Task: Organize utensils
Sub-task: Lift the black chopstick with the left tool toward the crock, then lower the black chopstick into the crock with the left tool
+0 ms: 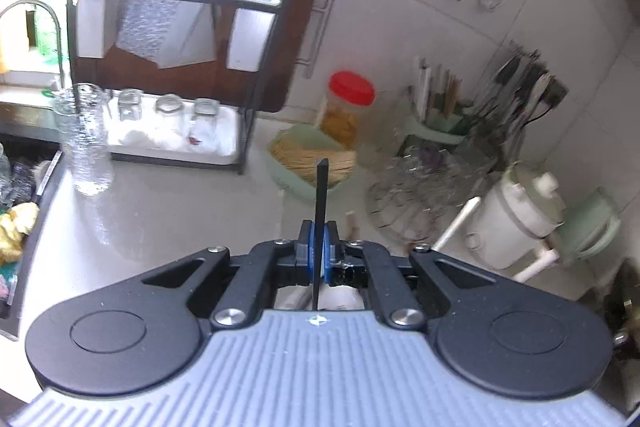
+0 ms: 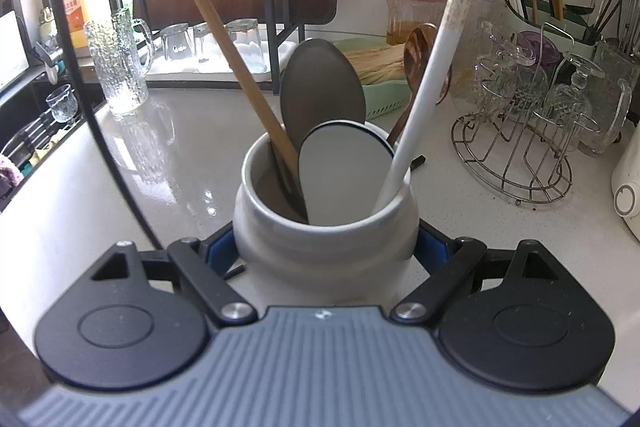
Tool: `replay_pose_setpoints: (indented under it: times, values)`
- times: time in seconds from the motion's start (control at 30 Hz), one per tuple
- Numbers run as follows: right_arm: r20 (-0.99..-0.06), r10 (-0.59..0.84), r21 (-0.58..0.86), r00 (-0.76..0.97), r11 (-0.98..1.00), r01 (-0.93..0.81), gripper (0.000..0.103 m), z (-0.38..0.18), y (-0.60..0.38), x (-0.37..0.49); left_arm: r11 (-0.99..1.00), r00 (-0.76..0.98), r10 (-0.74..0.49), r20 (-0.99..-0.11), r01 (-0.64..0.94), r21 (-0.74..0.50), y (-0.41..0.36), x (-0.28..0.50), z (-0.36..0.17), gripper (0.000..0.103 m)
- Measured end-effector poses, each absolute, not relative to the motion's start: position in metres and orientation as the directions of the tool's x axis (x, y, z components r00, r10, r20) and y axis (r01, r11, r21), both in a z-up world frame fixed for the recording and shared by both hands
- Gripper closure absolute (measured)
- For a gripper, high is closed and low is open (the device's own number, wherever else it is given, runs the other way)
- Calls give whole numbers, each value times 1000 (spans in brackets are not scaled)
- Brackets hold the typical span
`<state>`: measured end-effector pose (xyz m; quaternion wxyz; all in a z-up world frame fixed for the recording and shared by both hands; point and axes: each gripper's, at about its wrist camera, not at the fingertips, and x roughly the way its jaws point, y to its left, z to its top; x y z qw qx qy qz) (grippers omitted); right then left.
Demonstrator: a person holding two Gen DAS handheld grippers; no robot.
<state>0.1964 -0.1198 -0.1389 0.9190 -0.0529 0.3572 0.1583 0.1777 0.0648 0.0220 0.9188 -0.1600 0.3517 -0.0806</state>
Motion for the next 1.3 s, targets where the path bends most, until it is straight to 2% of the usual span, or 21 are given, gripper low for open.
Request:
replay_pose_setpoints:
  times: [0.43,0.77,0.87,1.1,1.3]
  values:
    - [-671,250,17,699,946,-322,12,-139,-119,196,946,794,-255,-552,86,-313,54,174,78,98]
    - [-667,250,19,702,947,-319,12,-140,-119,195,944,813,-287,-506,150,-295,26,184,80,98]
    - [-664,250,20,705,948,-318,12,-140,-119,194,937,799,-310,-515,165,-308,21,193,70,98]
    - [-660,250,23,709,949,-314,12,-140,-119,194,944,711,-322,-626,189,-272,-1,213,37,98]
    - [-657,251,23,711,949,-314,12,-140,-120,194,941,618,-336,-711,245,-232,-10,232,31,98]
